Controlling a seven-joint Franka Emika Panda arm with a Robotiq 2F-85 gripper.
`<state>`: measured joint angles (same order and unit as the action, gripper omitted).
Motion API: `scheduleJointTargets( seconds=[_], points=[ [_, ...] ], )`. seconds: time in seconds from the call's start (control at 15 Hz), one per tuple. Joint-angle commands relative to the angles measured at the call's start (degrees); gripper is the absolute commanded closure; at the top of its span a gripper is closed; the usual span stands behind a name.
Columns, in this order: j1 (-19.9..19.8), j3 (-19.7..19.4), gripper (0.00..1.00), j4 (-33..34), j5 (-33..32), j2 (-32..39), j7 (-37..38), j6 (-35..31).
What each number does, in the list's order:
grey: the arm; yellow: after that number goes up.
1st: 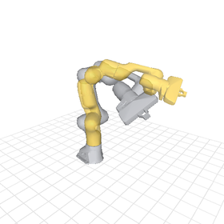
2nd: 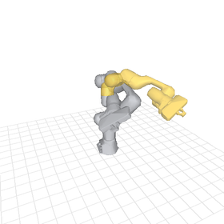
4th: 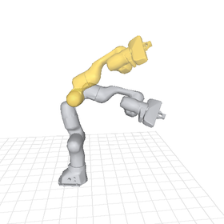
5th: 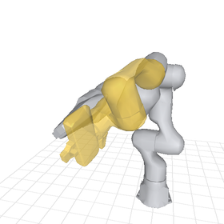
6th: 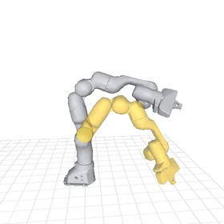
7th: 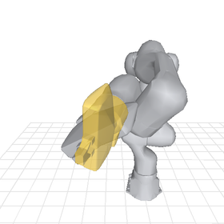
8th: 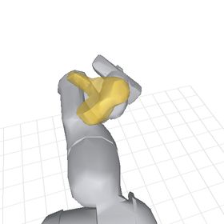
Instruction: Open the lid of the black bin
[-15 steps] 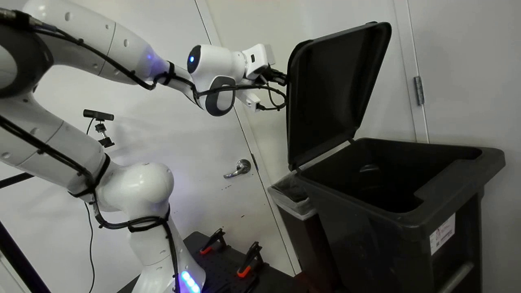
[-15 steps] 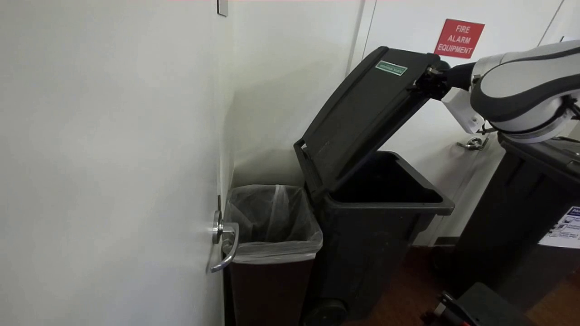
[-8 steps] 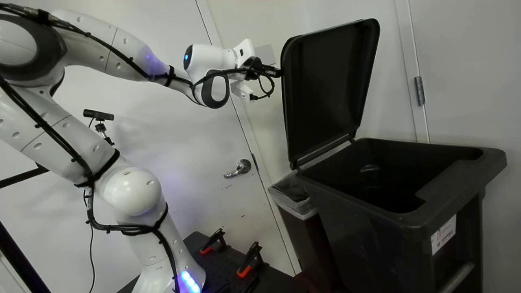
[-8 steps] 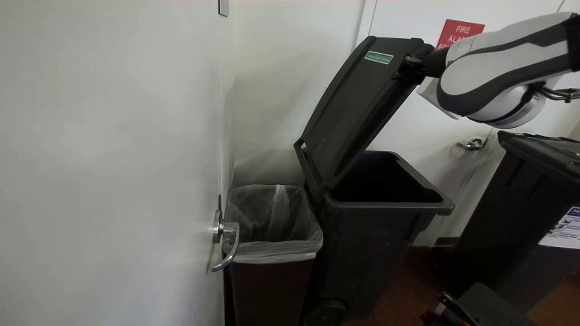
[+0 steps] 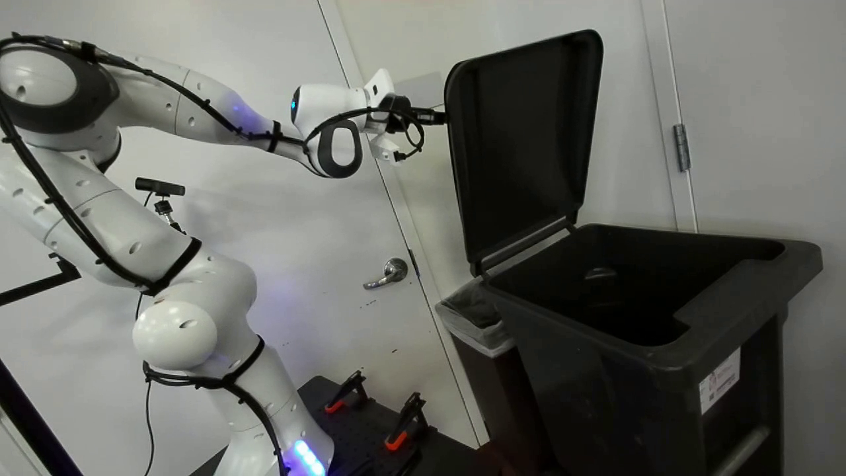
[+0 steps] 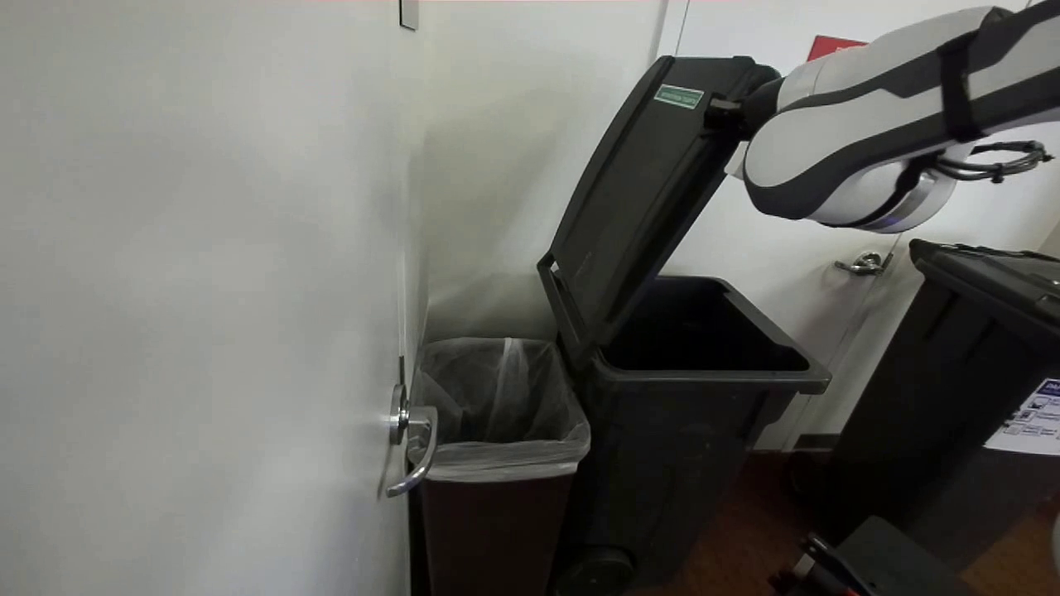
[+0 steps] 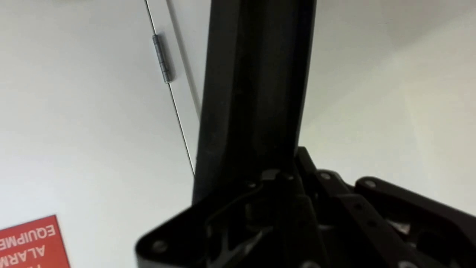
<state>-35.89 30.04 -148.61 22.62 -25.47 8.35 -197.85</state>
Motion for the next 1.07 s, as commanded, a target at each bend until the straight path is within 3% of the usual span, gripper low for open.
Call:
scheduleJointTargets(
  seconds=[0.0,0.4,0.67,1.0],
  points=[
    [-1.14,1.51,0.95,0.31,0.34,-0.28,1.30,0.02],
    [-0.24,0.26,0.95,0.23,0.33,0.00,1.87,0.06],
    [-6.96,8.22,0.99,3.86,1.26,-0.88,1.16,3.26],
    [-20.57,23.38,0.99,8.46,0.25,-5.88,2.15,9.22]
  ],
)
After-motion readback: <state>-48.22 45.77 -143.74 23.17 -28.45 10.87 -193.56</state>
